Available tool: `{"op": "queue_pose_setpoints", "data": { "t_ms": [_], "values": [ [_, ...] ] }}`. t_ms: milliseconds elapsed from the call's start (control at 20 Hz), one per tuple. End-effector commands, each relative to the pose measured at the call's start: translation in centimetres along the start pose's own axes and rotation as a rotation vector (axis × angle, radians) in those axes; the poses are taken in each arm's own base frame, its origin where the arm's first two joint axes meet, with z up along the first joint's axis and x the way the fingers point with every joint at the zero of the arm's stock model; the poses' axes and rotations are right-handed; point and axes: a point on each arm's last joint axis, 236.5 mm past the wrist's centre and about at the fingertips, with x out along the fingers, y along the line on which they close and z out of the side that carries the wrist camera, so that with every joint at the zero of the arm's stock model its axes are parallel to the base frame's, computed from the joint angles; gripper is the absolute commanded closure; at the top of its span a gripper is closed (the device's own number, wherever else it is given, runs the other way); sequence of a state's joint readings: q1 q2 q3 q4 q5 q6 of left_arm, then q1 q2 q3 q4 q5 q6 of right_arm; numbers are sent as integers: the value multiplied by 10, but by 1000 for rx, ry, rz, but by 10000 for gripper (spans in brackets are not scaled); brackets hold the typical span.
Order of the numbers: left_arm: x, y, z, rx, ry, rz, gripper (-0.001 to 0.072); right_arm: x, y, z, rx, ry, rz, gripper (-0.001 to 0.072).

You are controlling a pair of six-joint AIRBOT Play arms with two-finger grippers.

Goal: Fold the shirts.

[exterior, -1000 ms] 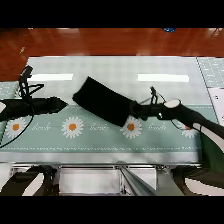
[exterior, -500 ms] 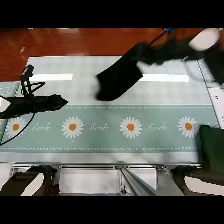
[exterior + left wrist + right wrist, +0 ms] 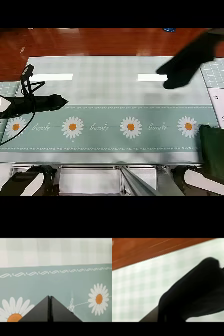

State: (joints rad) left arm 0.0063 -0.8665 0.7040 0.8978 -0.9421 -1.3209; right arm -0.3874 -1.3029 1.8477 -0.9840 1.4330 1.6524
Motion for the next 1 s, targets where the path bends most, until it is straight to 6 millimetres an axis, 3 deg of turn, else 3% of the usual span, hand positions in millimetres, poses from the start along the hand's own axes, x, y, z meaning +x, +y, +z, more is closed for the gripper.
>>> {"op": "queue_pose_setpoints", "data": {
  "t_ms": [0,100,250,500,650,800,850,900,950],
  "values": [
    [0,0,-1,0,4,-1,686,-73,-74,-3,156,-43,-162,692],
    [0,0,-1,0,3,-1,686,-102,-108,-24,245,-19,-234,692],
    [0,1,4,0,-15,4,685,-127,-147,-75,388,56,-298,692],
    [-1,1,19,-12,-80,5,686,-168,-214,-190,788,42,-524,690],
    [-1,-1,24,-23,-102,-5,685,-207,-233,-257,923,87,-810,690],
    [-2,-1,28,-25,-118,-3,686,-236,-236,-288,916,183,-1013,689],
    [-2,0,30,-25,-127,-1,686,-242,-238,-291,900,205,-1059,653],
    [-2,1,32,-25,-135,1,686,-246,-240,-292,886,220,-1088,415],
    [-2,1,35,-26,-148,5,686,-246,-240,-292,875,230,-1096,303]
  ]
}}
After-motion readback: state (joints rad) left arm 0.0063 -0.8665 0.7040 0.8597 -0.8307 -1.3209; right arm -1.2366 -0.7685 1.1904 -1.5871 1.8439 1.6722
